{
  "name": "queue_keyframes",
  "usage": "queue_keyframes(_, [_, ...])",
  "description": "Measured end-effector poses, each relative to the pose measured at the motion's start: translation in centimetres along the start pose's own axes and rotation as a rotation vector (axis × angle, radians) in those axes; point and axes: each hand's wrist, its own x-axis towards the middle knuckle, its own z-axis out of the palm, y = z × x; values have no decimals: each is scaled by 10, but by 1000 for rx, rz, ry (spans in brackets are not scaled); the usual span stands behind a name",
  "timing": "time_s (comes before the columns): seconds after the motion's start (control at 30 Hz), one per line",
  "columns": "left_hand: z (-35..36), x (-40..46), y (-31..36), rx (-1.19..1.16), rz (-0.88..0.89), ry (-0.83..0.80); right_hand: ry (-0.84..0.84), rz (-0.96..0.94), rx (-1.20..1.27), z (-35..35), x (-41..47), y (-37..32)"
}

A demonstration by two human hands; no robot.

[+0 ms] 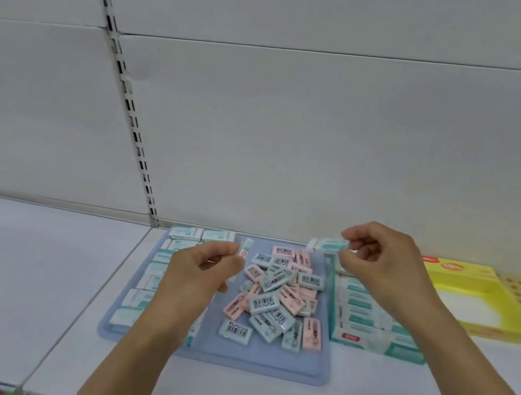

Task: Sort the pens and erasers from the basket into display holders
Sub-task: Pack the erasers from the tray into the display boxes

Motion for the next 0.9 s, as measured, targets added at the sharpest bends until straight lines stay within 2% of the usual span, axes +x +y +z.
queue_keyframes(0.07, [15,0,2,-32,-39,-52,15,69,-58,-18,-4,21])
queue_keyframes(0.17, [35,4,9,-79,-75,-114,-65,109,-164,-19,-10,44])
queue_keyframes(0.4, [63,11,17,-203,-152,-274,-125,52,-332,-9,-12,64])
queue_keyframes(0.57, [71,7,18,-584,-357,-396,-100,-49,-470,-5,-12,65])
queue_keyframes(0.63, [74,5,18,-636,-382,-438,-10,-127,-398,-7,-14,59])
queue_keyframes(0.7, [77,4,18,-631,-381,-462,45,-230,-196,-10,-17,45])
queue_keyframes(0.77, [81,5,18,-578,-349,-484,-18,-368,-106,-16,-18,29])
queue_keyframes(0.83, [87,6,21,-476,-295,-520,-102,-546,-227,-24,-16,19])
queue_keyframes(0.9, [92,5,27,-359,-233,-567,-115,-683,-362,-32,-13,17])
